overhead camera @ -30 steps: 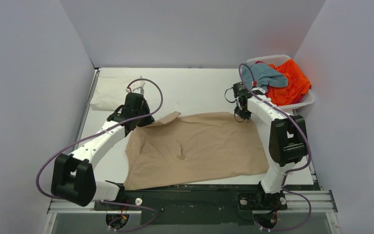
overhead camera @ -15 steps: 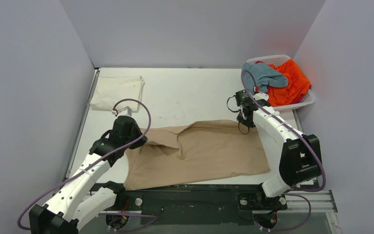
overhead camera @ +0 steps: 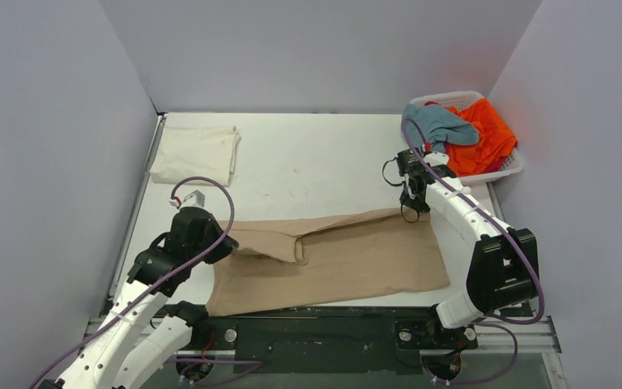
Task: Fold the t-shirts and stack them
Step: Fold the other side of the tshirt into a rectangle, then rotate the tshirt 90 degrees, then grab the bottom of the folded rectangular tshirt with both arms
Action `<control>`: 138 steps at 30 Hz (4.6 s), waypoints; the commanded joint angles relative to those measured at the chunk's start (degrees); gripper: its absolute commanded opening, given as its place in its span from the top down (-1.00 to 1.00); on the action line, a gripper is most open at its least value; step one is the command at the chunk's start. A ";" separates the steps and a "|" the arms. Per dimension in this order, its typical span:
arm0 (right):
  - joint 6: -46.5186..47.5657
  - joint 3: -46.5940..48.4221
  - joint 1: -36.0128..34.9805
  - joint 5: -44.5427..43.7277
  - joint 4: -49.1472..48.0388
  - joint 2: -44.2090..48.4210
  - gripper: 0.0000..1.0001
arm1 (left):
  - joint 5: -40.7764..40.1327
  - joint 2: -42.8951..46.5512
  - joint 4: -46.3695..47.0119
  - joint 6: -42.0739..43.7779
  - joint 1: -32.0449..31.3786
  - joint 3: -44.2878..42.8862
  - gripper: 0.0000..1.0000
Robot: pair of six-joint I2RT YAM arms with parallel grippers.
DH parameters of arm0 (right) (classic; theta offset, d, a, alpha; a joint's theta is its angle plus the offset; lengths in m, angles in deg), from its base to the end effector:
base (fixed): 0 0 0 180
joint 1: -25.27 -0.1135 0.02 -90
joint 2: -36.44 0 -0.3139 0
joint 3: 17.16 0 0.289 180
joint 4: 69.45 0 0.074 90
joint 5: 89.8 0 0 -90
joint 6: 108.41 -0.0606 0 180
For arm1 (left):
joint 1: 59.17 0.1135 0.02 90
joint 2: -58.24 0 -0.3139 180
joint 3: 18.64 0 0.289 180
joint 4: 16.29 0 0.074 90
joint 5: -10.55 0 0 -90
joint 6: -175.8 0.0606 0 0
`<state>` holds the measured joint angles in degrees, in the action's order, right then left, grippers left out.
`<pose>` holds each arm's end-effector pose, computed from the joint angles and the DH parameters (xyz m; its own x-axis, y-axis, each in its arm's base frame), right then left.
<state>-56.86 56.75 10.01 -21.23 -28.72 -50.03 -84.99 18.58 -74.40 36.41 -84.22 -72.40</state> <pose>0.3538 0.0736 0.2594 -0.6270 0.4289 -0.6503 0.4541 0.8795 0.1423 0.1431 -0.0604 0.2909 -0.6819 -0.5154 -0.5191 -0.2445 0.8294 -0.5023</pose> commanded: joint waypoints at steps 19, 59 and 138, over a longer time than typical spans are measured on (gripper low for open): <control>4.11 -2.76 0.94 0.07 1.51 2.87 1.00 | 8.55 6.62 -8.94 -3.51 -0.25 3.48 1.00; 2.86 -16.25 7.09 20.98 -10.71 -4.35 -0.40 | 8.63 -49.25 25.47 0.37 4.81 -1.10 -0.78; -26.13 -40.76 -41.07 20.10 -6.48 30.59 0.49 | -0.74 -26.88 24.96 -24.17 -44.66 10.92 -0.11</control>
<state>-80.93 17.63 -30.67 1.82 -37.15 -21.05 -85.30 -6.05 -53.79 14.45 -127.74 -60.05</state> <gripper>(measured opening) 0.299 0.652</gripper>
